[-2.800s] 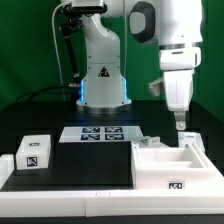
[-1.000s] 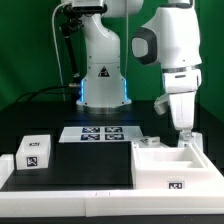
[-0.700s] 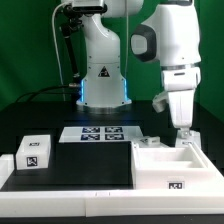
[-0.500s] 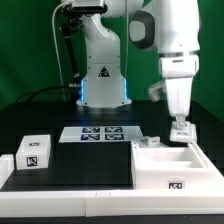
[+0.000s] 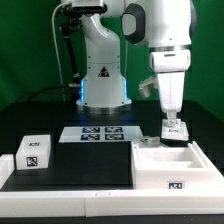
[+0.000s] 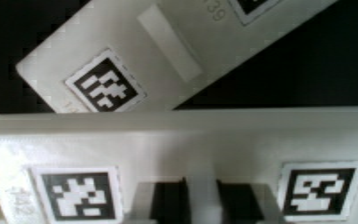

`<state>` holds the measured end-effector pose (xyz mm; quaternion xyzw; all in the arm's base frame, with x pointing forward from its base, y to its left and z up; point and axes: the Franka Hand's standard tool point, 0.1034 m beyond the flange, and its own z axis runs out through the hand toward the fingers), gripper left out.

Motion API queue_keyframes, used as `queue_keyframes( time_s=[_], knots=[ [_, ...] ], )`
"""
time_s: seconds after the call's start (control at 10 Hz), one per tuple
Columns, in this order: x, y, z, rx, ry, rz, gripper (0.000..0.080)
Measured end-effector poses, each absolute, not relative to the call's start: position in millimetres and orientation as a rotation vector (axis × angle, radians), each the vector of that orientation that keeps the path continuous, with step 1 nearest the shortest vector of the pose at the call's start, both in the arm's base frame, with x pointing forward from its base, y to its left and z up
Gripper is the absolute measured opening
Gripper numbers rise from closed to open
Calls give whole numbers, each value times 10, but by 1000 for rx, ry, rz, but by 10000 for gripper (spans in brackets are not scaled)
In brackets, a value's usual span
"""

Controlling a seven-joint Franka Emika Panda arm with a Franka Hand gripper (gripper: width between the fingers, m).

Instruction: Assemble cabinet

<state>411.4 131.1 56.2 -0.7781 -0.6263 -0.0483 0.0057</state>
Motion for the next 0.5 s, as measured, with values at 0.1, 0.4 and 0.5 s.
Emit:
queue_keyframes(
  time_s=[0.1,0.4,0.5],
  knots=[
    [4118,1301,554,-2426,-1972,-149,68],
    [4283,1291,581,-2371,-2048,-150,68],
    [4307,1293,580,-2372,-2047,-151,68]
  ],
)
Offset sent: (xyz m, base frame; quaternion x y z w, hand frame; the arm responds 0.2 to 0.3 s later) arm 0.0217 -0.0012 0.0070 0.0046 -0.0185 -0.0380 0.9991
